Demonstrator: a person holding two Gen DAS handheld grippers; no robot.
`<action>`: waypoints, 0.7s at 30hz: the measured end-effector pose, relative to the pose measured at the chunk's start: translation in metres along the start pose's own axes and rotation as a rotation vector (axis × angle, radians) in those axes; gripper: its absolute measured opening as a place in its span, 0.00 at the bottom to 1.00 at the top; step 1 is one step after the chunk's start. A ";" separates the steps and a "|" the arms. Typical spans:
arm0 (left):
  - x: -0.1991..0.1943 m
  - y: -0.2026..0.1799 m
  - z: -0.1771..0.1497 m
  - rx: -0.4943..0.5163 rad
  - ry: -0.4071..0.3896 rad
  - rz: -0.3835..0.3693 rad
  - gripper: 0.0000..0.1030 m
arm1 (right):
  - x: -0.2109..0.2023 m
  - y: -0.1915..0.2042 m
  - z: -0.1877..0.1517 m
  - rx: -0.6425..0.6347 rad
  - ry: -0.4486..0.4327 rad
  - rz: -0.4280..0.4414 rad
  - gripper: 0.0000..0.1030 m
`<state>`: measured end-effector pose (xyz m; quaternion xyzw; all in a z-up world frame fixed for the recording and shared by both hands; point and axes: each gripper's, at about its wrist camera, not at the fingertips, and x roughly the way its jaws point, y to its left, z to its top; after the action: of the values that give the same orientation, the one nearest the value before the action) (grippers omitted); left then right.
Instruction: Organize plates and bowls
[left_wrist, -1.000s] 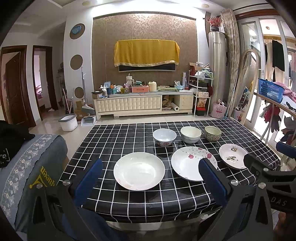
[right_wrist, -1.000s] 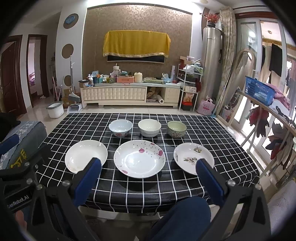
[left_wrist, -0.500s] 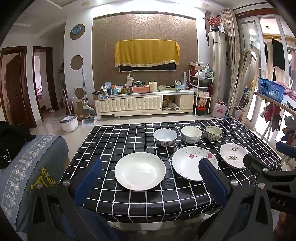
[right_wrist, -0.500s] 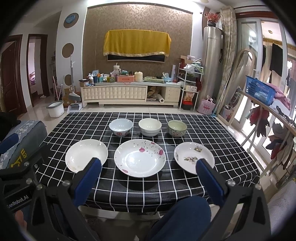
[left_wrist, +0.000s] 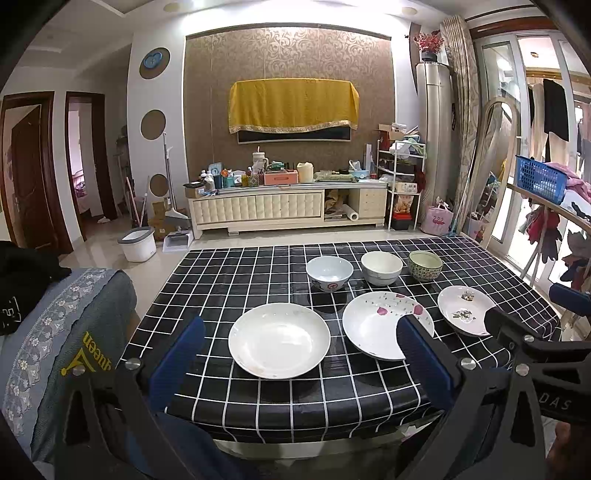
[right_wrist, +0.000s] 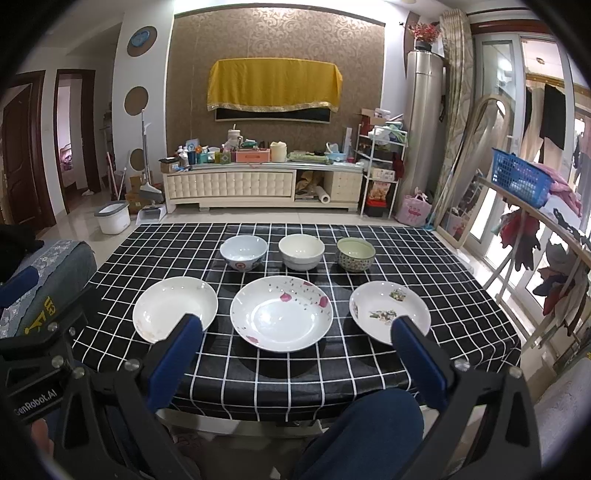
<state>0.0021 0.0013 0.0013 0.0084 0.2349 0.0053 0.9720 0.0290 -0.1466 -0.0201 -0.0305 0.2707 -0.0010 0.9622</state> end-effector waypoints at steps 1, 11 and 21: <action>0.000 0.000 0.000 0.000 0.000 0.000 1.00 | 0.000 0.000 0.000 -0.001 0.000 0.000 1.00; -0.003 0.000 0.000 -0.001 -0.002 -0.003 1.00 | 0.000 0.000 -0.001 -0.002 -0.002 -0.001 1.00; -0.005 -0.003 0.000 0.005 -0.007 -0.001 1.00 | -0.001 0.000 -0.001 -0.002 -0.003 -0.003 1.00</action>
<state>-0.0028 -0.0017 0.0039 0.0105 0.2317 0.0042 0.9727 0.0282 -0.1465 -0.0203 -0.0318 0.2690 -0.0019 0.9626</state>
